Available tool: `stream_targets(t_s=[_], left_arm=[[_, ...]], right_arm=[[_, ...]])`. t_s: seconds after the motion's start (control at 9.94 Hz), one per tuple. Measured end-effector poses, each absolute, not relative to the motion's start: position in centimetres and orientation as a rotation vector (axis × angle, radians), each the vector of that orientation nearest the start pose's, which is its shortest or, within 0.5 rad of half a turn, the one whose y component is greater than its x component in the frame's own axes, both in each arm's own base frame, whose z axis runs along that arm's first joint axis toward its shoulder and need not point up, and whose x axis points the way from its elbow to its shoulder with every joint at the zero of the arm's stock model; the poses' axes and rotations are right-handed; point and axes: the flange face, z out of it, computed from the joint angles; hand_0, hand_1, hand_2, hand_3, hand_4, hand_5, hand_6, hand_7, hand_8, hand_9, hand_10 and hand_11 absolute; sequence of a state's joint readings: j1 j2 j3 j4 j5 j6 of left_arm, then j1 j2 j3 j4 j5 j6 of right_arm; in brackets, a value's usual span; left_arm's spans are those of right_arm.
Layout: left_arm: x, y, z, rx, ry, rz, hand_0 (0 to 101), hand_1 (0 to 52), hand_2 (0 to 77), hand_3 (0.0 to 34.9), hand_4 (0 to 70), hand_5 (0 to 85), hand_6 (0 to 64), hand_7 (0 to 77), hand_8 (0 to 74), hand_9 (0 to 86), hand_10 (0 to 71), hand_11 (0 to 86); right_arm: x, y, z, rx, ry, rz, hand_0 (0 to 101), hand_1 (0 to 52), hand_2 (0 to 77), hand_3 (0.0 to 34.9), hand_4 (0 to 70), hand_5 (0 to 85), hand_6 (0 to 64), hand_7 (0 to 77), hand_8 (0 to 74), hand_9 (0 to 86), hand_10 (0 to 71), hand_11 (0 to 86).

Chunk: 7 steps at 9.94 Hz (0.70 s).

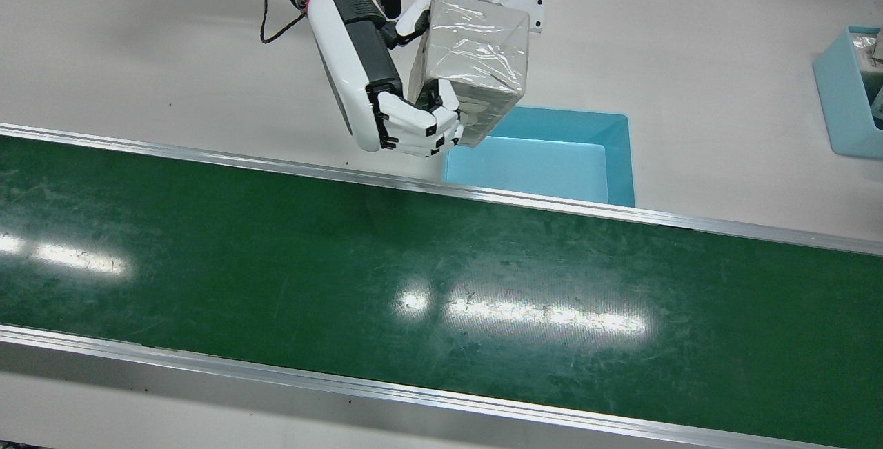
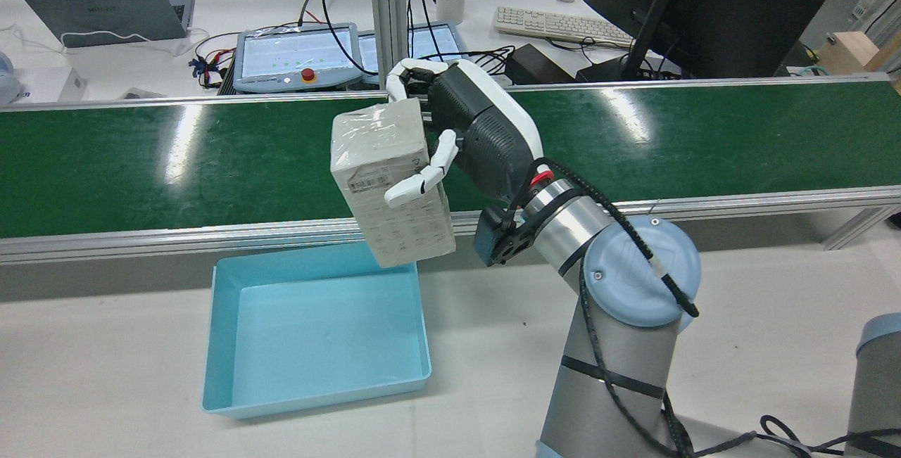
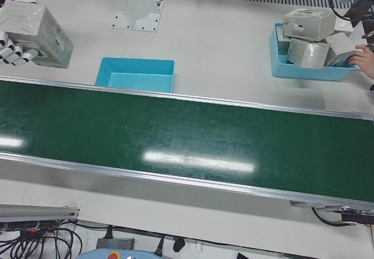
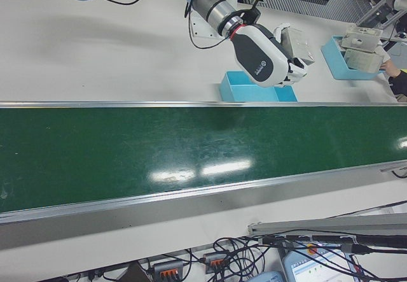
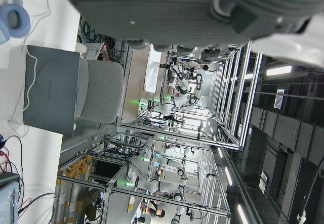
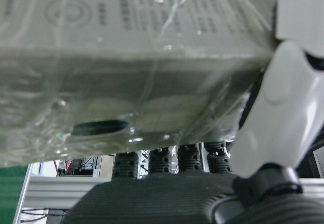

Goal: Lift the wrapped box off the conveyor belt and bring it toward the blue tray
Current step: 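Lift the held box off the belt and swing it toward the blue tray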

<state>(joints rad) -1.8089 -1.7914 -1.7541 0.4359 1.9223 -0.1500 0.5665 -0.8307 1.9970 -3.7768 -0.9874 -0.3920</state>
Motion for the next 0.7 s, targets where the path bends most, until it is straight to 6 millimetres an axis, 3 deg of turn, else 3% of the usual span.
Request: stream_targets(t_s=[0.1, 0.2, 0.3, 0.4, 0.5, 0.6, 0.7], left_arm=[[-22.5, -50.5, 52.6, -0.303, 2.191, -2.279, 0, 0.0, 0.5, 0.0, 0.0, 1.1, 0.0, 0.5, 0.0, 0.0, 0.5, 0.0], [-22.5, -50.5, 52.6, -0.303, 2.191, -2.279, 0, 0.0, 0.5, 0.0, 0.0, 1.1, 0.0, 0.5, 0.5, 0.0, 0.0, 0.0], [-22.5, -50.5, 52.6, -0.303, 2.191, -2.279, 0, 0.0, 0.5, 0.0, 0.0, 1.1, 0.0, 0.5, 0.0, 0.0, 0.0, 0.0], [-22.5, -50.5, 52.6, -0.303, 2.191, -2.279, 0, 0.0, 0.5, 0.0, 0.0, 1.1, 0.0, 0.5, 0.0, 0.0, 0.0, 0.0], [-22.5, -50.5, 52.6, -0.303, 2.191, -2.279, 0, 0.0, 0.5, 0.0, 0.0, 1.1, 0.0, 0.0, 0.0, 0.0, 0.5, 0.0], [-22.5, -50.5, 52.6, -0.303, 2.191, -2.279, 0, 0.0, 0.5, 0.0, 0.0, 1.1, 0.0, 0.0, 0.0, 0.0, 0.5, 0.0], [-22.5, -50.5, 52.6, -0.303, 2.191, -2.279, 0, 0.0, 0.5, 0.0, 0.0, 1.1, 0.0, 0.5, 0.0, 0.0, 0.5, 0.0]], right_arm=[[-39.8, -45.3, 15.4, 0.404, 2.852, -1.774, 51, 0.0, 23.5, 0.0, 37.6, 69.3, 46.4, 69.3, 57.8, 70.4, 56.2, 46.9], [-42.6, -44.7, 15.4, 0.440, 2.871, -1.766, 51, 0.0, 23.5, 0.0, 37.6, 69.3, 46.4, 69.3, 57.8, 70.4, 56.2, 46.9], [-45.3, -44.1, 15.7, 0.484, 2.895, -1.766, 49, 0.0, 22.9, 0.0, 39.3, 69.8, 50.7, 69.8, 64.9, 74.7, 56.2, 54.5], [-47.3, -43.6, 16.0, 0.527, 2.920, -1.769, 49, 0.0, 24.5, 0.2, 36.0, 72.5, 50.2, 70.4, 63.8, 80.2, 52.9, 52.4], [-48.7, -43.1, 16.0, 0.562, 2.941, -1.769, 49, 0.0, 24.5, 0.2, 36.0, 72.5, 50.2, 70.4, 63.8, 80.2, 52.9, 52.4], [-49.5, -42.7, 16.0, 0.593, 2.957, -1.765, 54, 22.4, 15.3, 9.6, 14.7, 52.9, 39.3, 51.3, 49.6, 84.0, 42.0, 42.0], [-50.0, -42.4, 15.9, 0.619, 2.971, -1.758, 54, 22.4, 15.3, 9.6, 14.7, 52.9, 39.3, 51.3, 49.6, 84.0, 42.0, 42.0]])
